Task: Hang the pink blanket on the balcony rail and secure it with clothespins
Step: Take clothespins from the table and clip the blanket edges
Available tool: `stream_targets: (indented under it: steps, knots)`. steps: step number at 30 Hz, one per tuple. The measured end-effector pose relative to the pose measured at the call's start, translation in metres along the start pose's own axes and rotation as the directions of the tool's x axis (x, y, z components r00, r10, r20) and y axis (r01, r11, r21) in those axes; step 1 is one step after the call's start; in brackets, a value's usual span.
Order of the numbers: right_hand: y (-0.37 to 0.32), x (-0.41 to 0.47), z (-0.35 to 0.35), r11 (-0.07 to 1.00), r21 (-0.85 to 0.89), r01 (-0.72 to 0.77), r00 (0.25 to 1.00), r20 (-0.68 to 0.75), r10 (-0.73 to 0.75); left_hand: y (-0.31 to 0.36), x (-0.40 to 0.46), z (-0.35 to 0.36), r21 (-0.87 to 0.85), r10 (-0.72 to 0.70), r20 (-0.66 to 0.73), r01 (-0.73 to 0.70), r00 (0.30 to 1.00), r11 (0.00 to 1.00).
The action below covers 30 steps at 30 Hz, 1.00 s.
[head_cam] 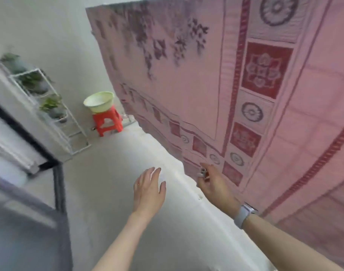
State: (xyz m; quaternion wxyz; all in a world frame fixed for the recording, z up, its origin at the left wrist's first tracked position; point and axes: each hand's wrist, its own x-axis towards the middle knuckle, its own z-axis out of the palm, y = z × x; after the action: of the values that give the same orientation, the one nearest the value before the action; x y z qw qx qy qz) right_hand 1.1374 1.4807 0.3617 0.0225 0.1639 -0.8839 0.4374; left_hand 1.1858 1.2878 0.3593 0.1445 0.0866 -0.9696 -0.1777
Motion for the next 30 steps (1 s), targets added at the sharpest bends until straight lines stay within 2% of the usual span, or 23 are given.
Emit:
stream_targets:
  steps: [6, 15, 23, 30]
  knots:
    - [-0.052, 0.168, 0.081, 0.976, 0.084, 0.201, 0.977, 0.054, -0.206, -0.097, 0.124, -0.025, 0.018, -0.151, -0.100, 0.153, 0.983, 0.988]
    - [-0.136, 0.429, 0.171, 0.913, 0.182, 0.364, 0.920, 0.083, -0.383, -0.210, 0.344, -0.074, 0.048, -0.230, -0.262, 0.250, 0.937, 0.967]
    - [-0.193, 0.606, 0.302, 0.894, 0.262, 0.363, 0.900, 0.152, -0.409, -0.359, 0.495, -0.081, -0.015, -0.298, -0.329, 0.311, 0.896, 0.950]
    - [-0.246, 0.786, 0.426, 0.921, 0.203, 0.331, 0.916, 0.163, -0.365, -0.512, 0.671, -0.090, -0.106, -0.310, -0.293, 0.291, 0.904, 0.951]
